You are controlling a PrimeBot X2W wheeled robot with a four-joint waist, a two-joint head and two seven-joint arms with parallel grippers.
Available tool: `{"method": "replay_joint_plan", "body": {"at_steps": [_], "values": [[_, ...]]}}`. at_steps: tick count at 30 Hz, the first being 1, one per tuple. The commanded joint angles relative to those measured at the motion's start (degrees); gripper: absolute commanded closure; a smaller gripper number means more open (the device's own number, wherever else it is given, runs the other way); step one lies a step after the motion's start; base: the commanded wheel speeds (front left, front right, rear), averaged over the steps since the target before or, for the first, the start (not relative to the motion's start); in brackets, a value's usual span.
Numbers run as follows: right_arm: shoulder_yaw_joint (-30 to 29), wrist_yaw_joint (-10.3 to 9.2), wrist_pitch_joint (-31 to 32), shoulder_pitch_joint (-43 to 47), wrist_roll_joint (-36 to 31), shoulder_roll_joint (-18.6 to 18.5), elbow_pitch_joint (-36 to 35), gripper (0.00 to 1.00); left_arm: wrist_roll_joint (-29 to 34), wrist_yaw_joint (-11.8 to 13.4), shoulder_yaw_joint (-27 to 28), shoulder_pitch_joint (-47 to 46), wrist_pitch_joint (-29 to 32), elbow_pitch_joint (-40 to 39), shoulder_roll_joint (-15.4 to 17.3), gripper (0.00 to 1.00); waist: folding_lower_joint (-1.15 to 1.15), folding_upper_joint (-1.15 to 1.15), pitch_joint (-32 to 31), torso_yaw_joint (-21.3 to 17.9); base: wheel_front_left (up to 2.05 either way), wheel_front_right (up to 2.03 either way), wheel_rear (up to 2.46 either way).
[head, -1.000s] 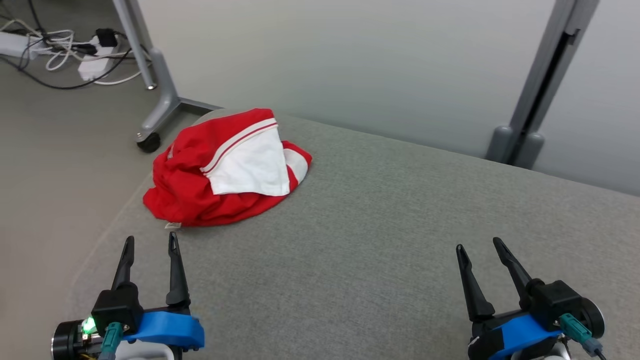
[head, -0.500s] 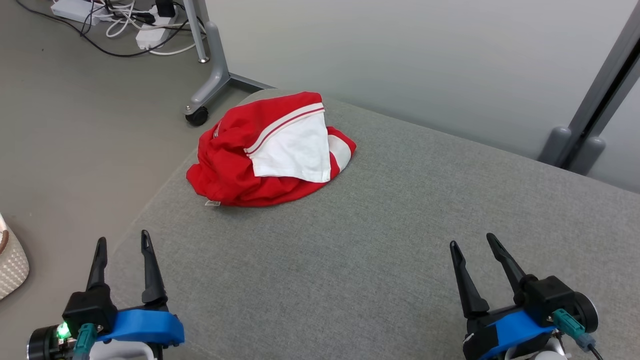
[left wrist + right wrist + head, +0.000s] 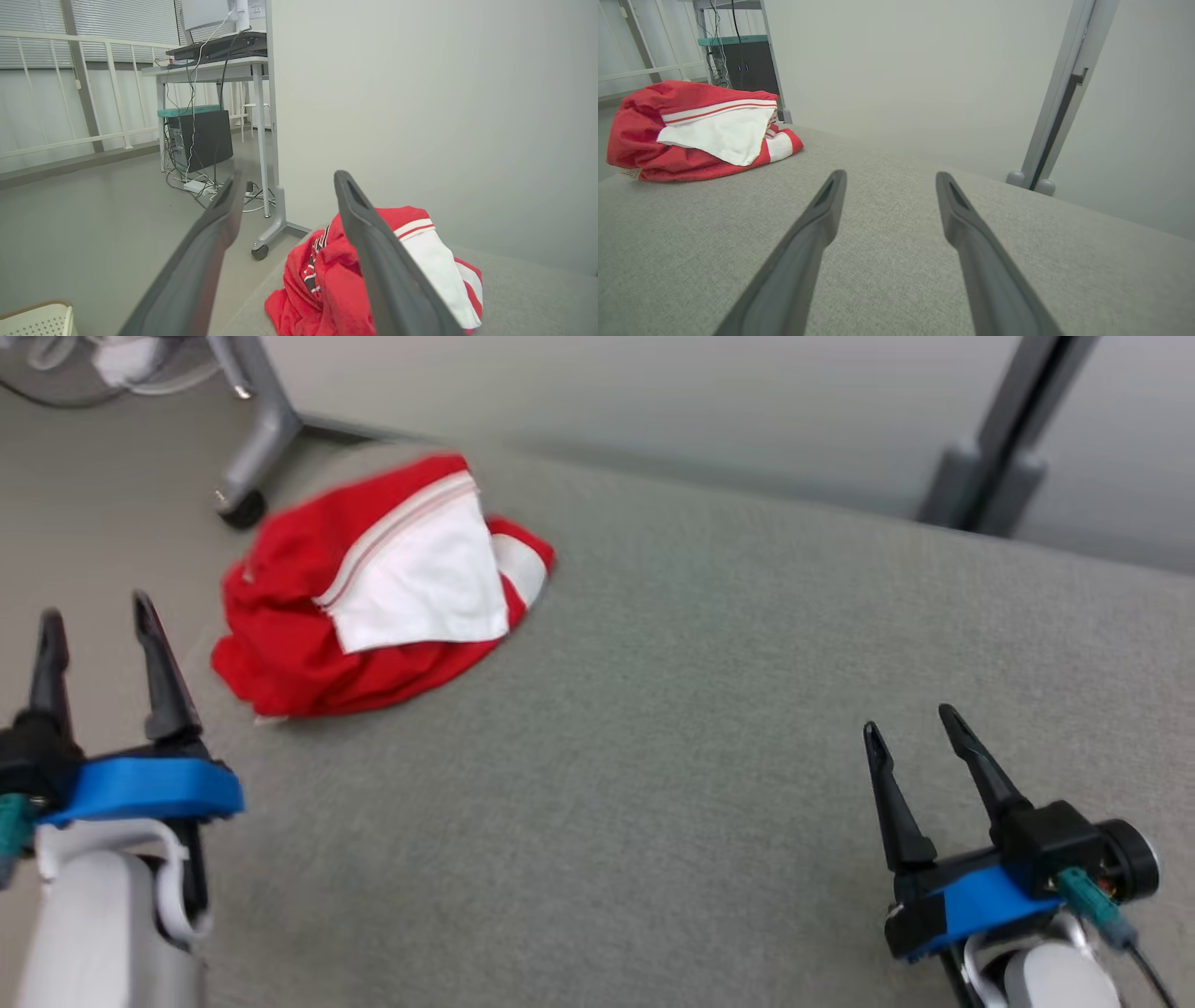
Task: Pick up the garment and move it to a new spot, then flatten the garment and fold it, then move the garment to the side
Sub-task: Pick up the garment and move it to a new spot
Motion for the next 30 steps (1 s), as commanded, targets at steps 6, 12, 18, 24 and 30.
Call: {"method": "replay_joint_plan", "body": {"at_steps": [6,12,18,24,30], "values": [[-1.16,0.01,2.40,-1.79,-2.86,-0.26,-6.33,0.00,-1.70,-1.93,1.56,-11.38,0.15,5.16,4.42,0.00,-0.01,0.00,5.59,-4.70,0.00,0.00,0.00],[-2.27,0.02,4.34,-1.70,-4.43,-0.26,-11.73,0.00,-2.49,-3.37,1.22,-20.13,3.17,13.64,8.01,0.00,-0.01,0.00,10.16,-8.18,0.00,0.00,0.00],[-2.80,0.01,5.36,-1.80,-5.06,-0.27,-14.57,0.00,-2.38,-4.82,-0.80,-24.00,7.81,25.01,9.82,0.00,-0.01,0.00,12.85,-9.67,0.00,0.00,0.00],[-2.79,0.01,5.85,-2.05,-5.32,-0.27,-15.69,0.00,-3.08,-5.37,-1.53,-24.40,8.62,35.50,9.32,0.00,-0.01,0.00,14.07,-9.91,0.00,0.00,0.00],[-1.82,0.01,5.76,-2.15,-4.77,-0.27,-15.07,0.00,-3.41,-5.95,-2.67,-25.33,6.28,42.00,9.22,1.00,-0.01,0.00,13.25,-10.15,0.00,0.00,0.00]]}}
